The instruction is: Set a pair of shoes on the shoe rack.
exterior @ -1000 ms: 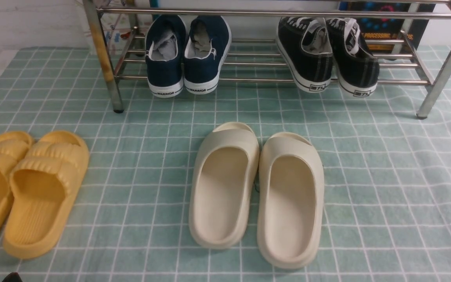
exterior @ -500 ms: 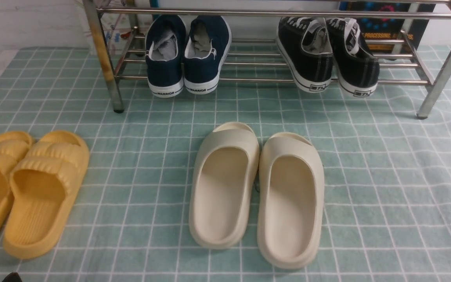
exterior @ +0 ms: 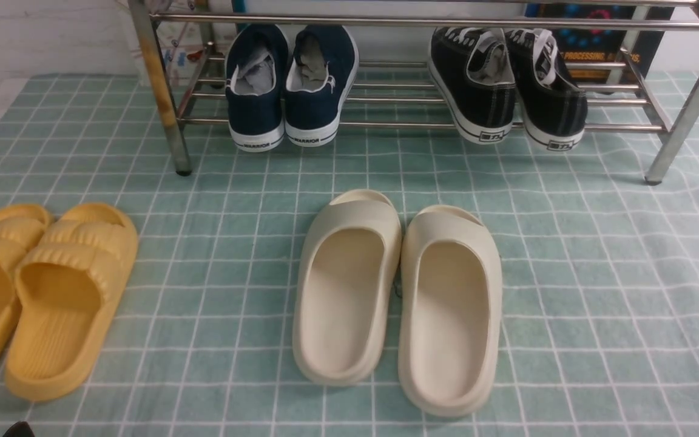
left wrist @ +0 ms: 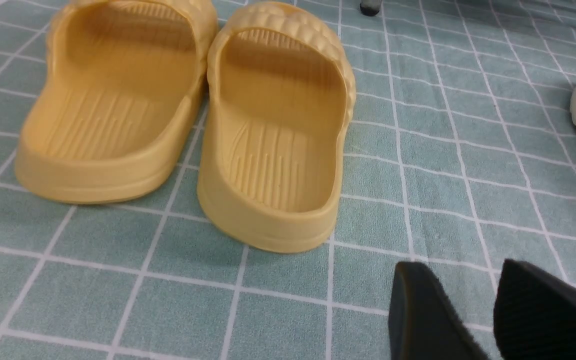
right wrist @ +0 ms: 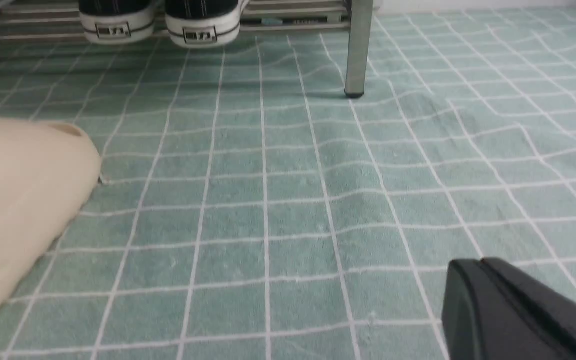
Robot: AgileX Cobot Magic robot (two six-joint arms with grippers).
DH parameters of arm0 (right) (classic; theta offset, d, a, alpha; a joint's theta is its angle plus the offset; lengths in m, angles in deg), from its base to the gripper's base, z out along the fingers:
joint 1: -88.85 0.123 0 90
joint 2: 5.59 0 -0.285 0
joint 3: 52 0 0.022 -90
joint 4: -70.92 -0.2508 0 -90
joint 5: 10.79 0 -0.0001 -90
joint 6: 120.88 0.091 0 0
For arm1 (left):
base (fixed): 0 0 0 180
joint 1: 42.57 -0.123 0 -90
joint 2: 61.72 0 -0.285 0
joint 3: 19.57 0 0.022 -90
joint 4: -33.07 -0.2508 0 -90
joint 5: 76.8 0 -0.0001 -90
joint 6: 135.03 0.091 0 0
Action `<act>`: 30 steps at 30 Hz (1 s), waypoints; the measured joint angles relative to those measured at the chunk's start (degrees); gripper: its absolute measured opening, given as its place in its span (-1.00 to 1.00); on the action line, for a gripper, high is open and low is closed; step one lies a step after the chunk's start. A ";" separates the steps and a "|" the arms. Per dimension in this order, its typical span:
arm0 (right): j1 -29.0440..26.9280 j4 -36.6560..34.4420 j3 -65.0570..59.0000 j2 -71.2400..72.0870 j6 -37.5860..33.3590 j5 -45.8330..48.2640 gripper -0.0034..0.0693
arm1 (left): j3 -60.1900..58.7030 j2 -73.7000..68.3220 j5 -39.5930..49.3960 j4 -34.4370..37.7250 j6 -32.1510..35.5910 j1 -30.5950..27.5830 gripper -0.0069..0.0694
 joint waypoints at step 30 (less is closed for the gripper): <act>0.06 0.79 0.47 0.00 0.07 4.75 -0.91 | 0.00 0.00 -0.06 0.00 0.00 0.00 -0.19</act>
